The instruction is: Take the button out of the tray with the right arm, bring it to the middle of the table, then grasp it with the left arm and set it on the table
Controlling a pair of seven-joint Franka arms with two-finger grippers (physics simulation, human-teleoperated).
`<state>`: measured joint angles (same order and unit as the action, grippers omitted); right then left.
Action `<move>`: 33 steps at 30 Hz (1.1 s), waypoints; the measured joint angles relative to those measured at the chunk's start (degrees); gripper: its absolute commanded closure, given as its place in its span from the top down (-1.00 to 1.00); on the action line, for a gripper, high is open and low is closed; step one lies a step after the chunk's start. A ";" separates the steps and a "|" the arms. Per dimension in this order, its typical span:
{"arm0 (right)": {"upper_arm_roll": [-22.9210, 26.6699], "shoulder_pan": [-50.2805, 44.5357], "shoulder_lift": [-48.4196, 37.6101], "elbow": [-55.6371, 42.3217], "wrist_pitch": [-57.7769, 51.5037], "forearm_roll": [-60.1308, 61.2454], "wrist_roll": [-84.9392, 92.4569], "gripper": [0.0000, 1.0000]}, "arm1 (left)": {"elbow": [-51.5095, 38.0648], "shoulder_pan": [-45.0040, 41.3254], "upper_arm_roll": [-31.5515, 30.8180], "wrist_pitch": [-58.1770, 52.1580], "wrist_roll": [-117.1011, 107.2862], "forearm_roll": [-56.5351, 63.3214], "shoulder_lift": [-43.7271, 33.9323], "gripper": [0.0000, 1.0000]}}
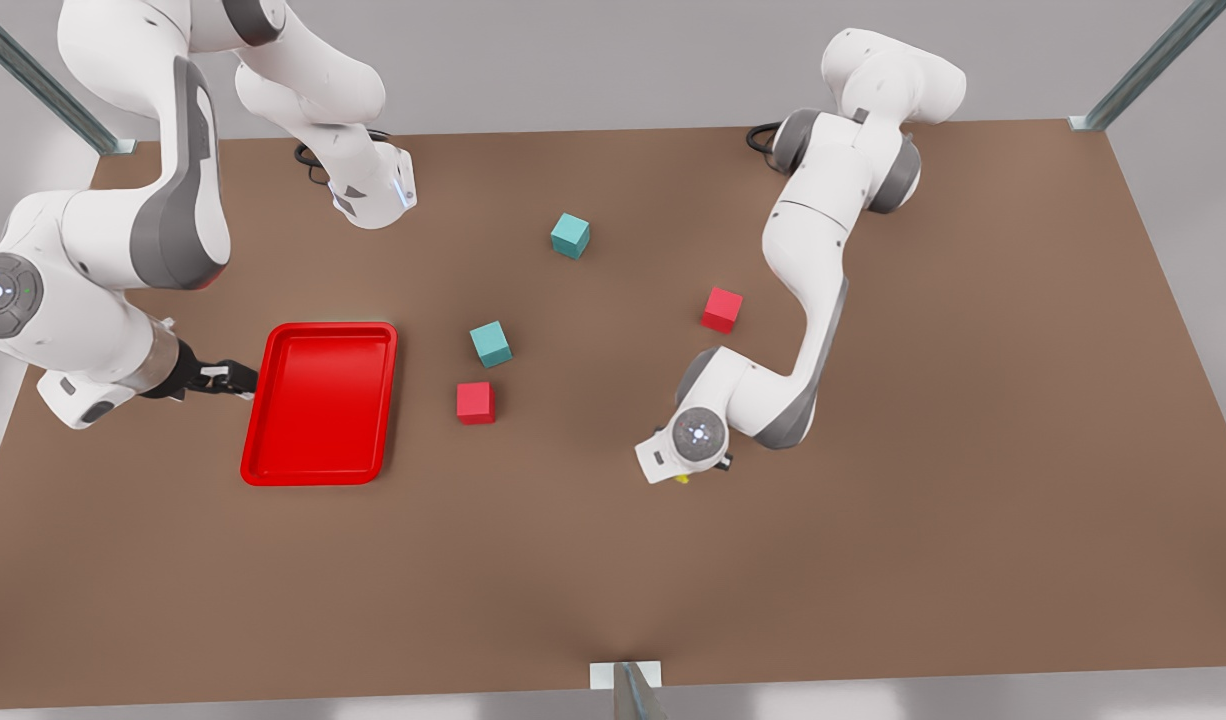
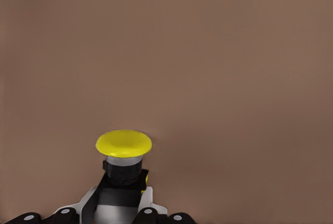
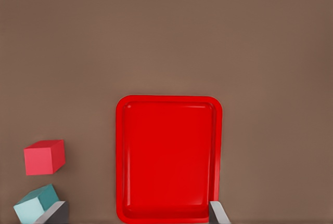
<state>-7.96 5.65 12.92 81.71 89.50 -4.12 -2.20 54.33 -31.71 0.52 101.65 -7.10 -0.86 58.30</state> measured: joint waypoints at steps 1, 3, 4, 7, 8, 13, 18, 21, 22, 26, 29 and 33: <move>-0.01 -0.18 -0.01 -0.02 0.03 0.01 0.02 1.00 | 0.00 0.11 0.28 0.50 -0.47 0.09 -0.01 -0.39; -0.03 -0.51 -0.02 0.02 0.07 0.01 0.05 1.00 | -0.05 0.61 1.03 1.75 -1.43 0.22 -0.05 -0.39; -0.02 -0.53 -0.02 0.02 0.08 0.02 0.07 1.00 | -0.05 0.73 1.76 2.62 -1.97 0.27 -0.17 -0.39; 0.01 -0.44 0.01 0.03 0.12 0.03 0.11 1.00 | 0.27 0.74 4.39 6.86 -3.85 0.40 -0.54 -0.39; 0.00 -0.40 0.01 0.04 0.12 0.04 0.12 1.00 | 0.44 0.77 4.90 8.76 -4.61 0.45 -0.50 -0.39; 0.01 -0.34 -0.02 0.47 0.73 0.06 0.18 1.00 | 1.76 -0.29 7.69 20.00 -11.06 0.71 0.01 -0.39; 0.02 -0.37 -0.46 1.84 1.74 0.10 0.22 1.00 | 3.34 -1.74 9.74 29.61 -22.40 0.88 0.25 -0.39; 0.02 -0.43 -0.43 2.06 2.26 0.12 0.23 1.00 | 4.72 -3.84 12.55 33.51 -28.92 0.87 0.51 -0.39; 0.03 -0.44 -0.36 2.02 2.40 0.12 0.24 1.00 | 4.90 -4.30 13.10 34.59 -30.89 1.24 0.79 -0.39; 0.01 -0.18 0.02 1.94 3.29 0.13 0.26 1.00 | 5.70 -7.22 17.37 38.78 -38.72 2.19 1.46 -0.39; 0.05 0.19 1.67 1.49 5.25 0.64 0.31 1.00 | 6.22 -9.76 22.48 42.16 -44.48 2.38 3.26 -0.39; 0.14 1.31 3.27 1.26 8.45 1.22 0.48 1.00 | 6.98 -12.58 27.59 48.77 -51.97 2.34 7.45 -0.39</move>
<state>-7.82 6.96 16.18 82.98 97.95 -2.90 -1.72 61.31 -44.29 28.11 150.42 -59.07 1.48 65.75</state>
